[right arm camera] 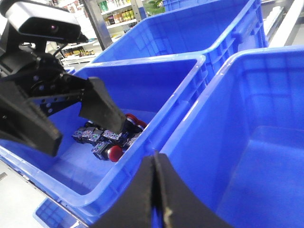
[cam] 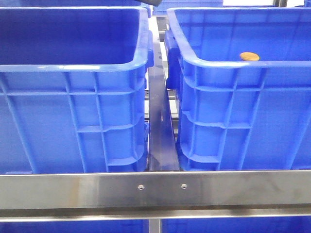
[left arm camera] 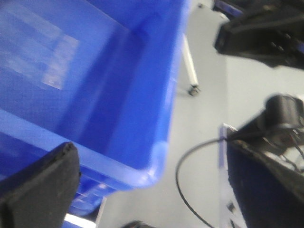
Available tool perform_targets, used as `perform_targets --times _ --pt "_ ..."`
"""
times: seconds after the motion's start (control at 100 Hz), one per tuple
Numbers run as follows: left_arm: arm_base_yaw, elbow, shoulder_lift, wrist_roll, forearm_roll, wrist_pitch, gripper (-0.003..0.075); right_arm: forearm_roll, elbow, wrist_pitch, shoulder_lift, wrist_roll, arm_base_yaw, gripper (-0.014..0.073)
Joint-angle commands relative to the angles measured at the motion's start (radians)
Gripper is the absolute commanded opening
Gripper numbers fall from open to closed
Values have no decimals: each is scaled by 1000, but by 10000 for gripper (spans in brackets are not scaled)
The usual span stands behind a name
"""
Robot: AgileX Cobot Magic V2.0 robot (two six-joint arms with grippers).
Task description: Pick red and yellow buttons and place in box
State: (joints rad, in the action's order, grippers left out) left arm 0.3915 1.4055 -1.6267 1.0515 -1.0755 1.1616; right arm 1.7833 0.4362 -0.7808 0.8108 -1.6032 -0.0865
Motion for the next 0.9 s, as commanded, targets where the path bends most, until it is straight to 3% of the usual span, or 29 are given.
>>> perform_targets --times 0.0,0.24,0.38,0.58,0.89 --pt "-15 29 54 -40 -75 -67 585 97 23 -40 -9 0 -1 -69" --pt "-145 29 64 -79 -55 -105 585 97 23 -40 -9 -1 -1 -69" --pt "-229 29 85 -159 45 -163 585 97 23 -40 -9 -1 -1 -69" --pt "-259 29 97 -314 313 -253 585 97 23 -40 -9 -1 -1 -69" --pt "-259 29 97 -769 780 -332 585 97 23 -40 -9 -1 -1 -69"
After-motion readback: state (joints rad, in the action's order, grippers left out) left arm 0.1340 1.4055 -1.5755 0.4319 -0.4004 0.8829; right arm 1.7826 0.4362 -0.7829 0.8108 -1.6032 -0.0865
